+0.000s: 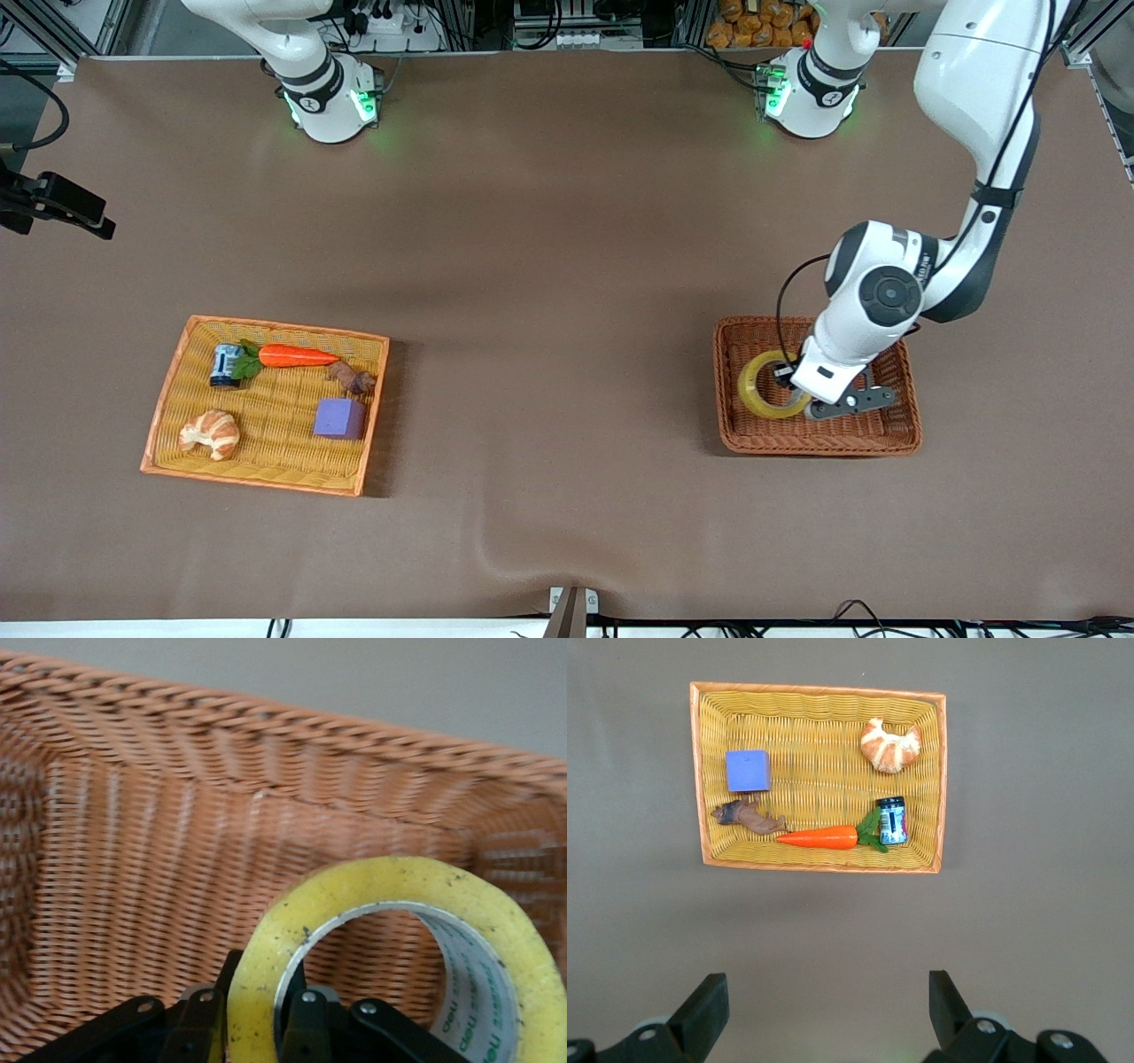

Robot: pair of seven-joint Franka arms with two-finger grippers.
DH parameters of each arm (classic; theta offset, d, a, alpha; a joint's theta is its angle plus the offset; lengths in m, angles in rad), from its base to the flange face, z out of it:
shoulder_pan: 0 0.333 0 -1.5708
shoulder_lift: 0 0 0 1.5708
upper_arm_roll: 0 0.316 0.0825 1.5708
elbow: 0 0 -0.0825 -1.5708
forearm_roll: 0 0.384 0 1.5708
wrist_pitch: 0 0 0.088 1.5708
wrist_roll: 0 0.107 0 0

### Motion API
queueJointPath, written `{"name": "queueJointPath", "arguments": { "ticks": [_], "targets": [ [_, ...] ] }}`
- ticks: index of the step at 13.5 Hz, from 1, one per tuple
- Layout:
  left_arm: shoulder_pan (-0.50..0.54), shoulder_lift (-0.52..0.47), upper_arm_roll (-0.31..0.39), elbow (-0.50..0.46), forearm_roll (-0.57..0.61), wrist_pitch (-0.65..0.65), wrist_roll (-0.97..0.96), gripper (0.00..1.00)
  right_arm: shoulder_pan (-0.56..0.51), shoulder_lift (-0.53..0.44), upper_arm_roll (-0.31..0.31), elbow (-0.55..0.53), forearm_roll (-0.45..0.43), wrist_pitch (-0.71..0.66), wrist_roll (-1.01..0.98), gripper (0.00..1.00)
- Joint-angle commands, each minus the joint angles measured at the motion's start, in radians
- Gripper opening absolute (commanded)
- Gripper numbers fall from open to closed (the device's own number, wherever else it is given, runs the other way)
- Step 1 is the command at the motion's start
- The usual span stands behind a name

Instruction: Transfer tape with both arms

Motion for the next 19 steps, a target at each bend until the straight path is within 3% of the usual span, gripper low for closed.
{"name": "queueJointPath", "arguments": {
  "ticks": [1,2,3,5,9,14,19],
  "targets": [
    [0.034,-0.047,-0.018,-0.05,-0.023,0.013,0.046,0.0,-0.016,-0.003,0.016,-0.004,0.004,0.002,0.004,1.0],
    [0.042,-0.056,-0.018,-0.052,-0.023,0.008,0.051,0.27,-0.016,-0.003,0.016,-0.004,0.004,0.001,0.006,1.0],
    [0.059,-0.074,-0.018,-0.05,-0.025,0.005,0.072,0.99,-0.013,-0.002,0.016,-0.004,0.004,0.01,0.005,1.0],
    [0.068,-0.137,-0.023,-0.045,-0.034,-0.035,0.092,1.0,-0.007,0.001,0.02,-0.004,0.001,0.013,0.017,1.0],
    [0.065,-0.309,-0.027,0.043,-0.092,-0.275,0.089,1.0,-0.008,0.001,0.022,0.0,0.007,0.001,0.02,1.0],
    [0.065,-0.334,-0.03,0.397,-0.117,-0.688,0.092,1.0,0.01,0.001,0.023,0.002,0.006,0.009,0.02,1.0],
    [0.068,-0.366,-0.035,0.485,-0.152,-0.846,0.092,1.0,0.01,-0.003,0.02,-0.006,0.001,0.007,0.02,1.0]
  ]
}}
